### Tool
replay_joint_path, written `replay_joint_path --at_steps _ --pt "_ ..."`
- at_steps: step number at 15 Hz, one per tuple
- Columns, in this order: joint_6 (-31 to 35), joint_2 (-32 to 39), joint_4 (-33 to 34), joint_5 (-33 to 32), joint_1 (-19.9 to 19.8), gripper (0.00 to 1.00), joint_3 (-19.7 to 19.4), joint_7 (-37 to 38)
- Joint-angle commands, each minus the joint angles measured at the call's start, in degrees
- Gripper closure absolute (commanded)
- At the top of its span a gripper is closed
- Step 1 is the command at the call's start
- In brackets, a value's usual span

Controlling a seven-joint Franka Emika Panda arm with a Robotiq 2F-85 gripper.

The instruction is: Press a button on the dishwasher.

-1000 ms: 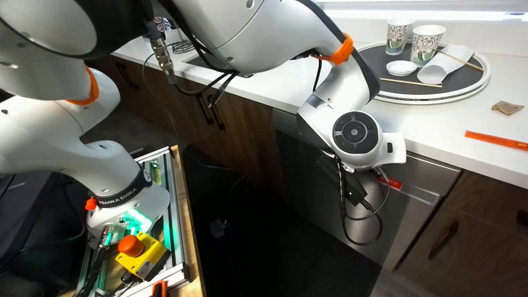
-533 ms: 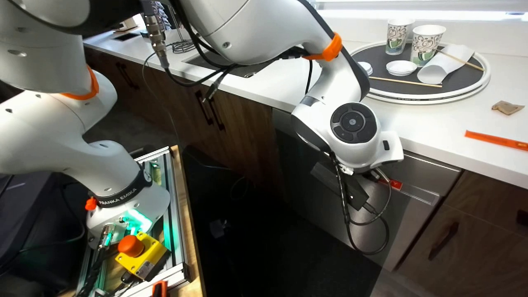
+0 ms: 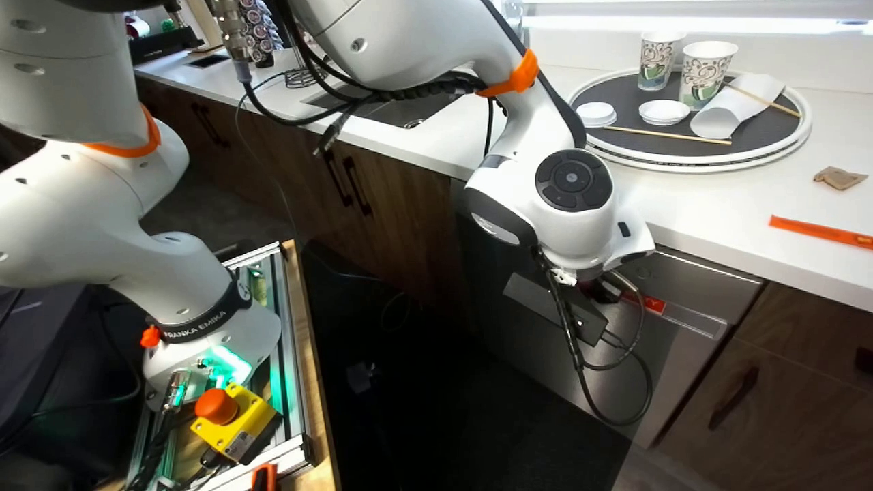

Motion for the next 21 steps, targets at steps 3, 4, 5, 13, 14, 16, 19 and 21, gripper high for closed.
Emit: replay_joint_path --at_steps 3,4,5,13,14,16,19,21 --pt "1.13 -5.08 -5.66 -5.02 3.46 0.20 -3.35 1.04" --pt "1.27 -5.62 -6.24 -5.68 3.97 0.12 -3.87 1.32" --pt "1.46 -6.22 -6.78 -6.11 4.39 0.05 -4.30 1.38" --pt "1.75 -10.24 -10.56 -10.06 8.60 0.00 -8.62 3.90" --pt "1.75 -10.83 -11.07 -10.56 9.25 0.00 -9.24 4.64" --pt "1.82 -12.00 -12.10 -11.31 10.51 0.00 -10.46 6.15" --pt "1.91 -13.89 -13.73 -12.68 12.39 0.00 -12.39 8.83" --pt "2.08 -14.89 -14.65 -13.53 13.64 0.00 -13.63 10.64"
